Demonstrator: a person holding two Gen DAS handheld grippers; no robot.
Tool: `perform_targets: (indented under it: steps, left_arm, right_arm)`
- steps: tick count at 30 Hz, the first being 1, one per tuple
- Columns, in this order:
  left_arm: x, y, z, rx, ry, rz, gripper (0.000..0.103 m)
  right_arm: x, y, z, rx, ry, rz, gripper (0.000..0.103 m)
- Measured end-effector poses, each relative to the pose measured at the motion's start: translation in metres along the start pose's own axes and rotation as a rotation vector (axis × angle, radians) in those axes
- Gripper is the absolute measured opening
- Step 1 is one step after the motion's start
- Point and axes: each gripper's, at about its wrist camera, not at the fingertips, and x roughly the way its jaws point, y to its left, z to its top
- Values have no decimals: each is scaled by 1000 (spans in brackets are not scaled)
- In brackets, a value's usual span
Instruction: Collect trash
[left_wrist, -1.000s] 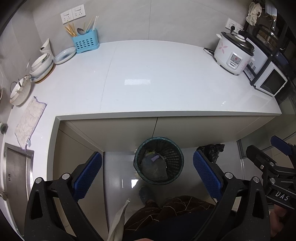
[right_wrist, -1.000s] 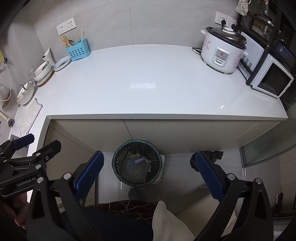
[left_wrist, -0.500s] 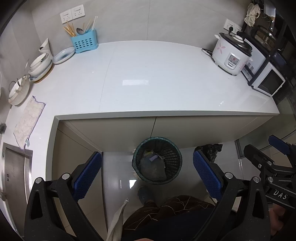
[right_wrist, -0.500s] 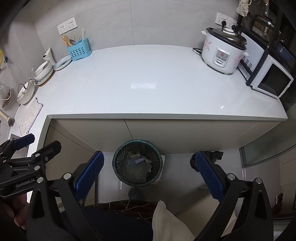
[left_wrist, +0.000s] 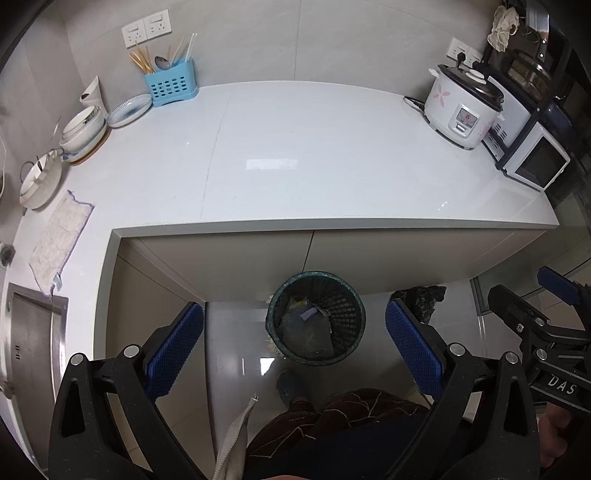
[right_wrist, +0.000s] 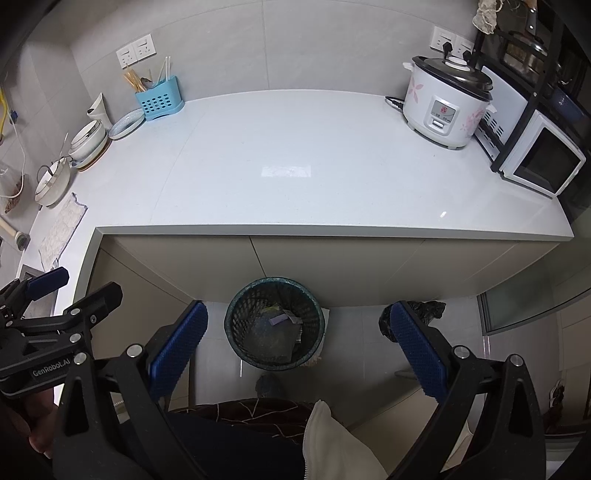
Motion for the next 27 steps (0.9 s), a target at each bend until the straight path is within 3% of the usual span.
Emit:
perform_targets:
  steps: [27]
  left_arm:
    - [1, 3, 0, -11, -1, -13, 97]
  right_arm:
    - [-1, -3, -5, -9, -6, 26, 95]
